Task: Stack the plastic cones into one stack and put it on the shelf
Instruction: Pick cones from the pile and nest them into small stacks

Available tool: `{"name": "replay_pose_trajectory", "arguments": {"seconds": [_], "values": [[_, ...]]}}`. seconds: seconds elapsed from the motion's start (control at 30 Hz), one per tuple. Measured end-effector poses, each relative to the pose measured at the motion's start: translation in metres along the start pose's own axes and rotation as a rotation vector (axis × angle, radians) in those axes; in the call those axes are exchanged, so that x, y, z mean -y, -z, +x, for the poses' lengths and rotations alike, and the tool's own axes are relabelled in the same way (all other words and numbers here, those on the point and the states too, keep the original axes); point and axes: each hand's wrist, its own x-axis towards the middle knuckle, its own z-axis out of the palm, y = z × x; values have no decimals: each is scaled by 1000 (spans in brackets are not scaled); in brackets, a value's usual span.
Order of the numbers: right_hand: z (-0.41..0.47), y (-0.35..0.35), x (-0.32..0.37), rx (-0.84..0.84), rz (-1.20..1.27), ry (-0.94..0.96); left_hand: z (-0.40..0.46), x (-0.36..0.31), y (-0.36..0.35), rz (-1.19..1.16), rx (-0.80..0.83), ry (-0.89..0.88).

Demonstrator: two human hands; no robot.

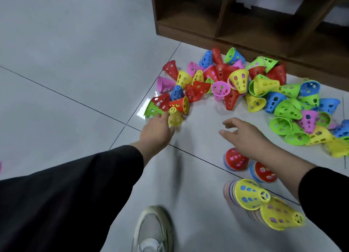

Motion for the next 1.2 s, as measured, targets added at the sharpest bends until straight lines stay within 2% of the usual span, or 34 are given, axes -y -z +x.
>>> {"name": "replay_pose_trajectory", "arguments": {"seconds": [0.2,0.47,0.77,0.9,0.97,1.07,1.2], "values": [[62,-42,35,126,121,-43,42,18,0,67,-36,-41],[118,-74,52,82,298,-221,82,8,-20,188,61,-220],[149,-105,78,202,450,-319,77,20,-28,50,150,-147],[152,-103,81,149,634,-432,67,27,-26,-35,146,-79],[150,-99,79,127,638,-449,61,28,-23,-93,124,-43],[139,-84,67,103,603,-431,55,20,-17,-194,78,-46],[112,-51,51,4,770,-341,41,0,-11,-337,18,-71]]}}
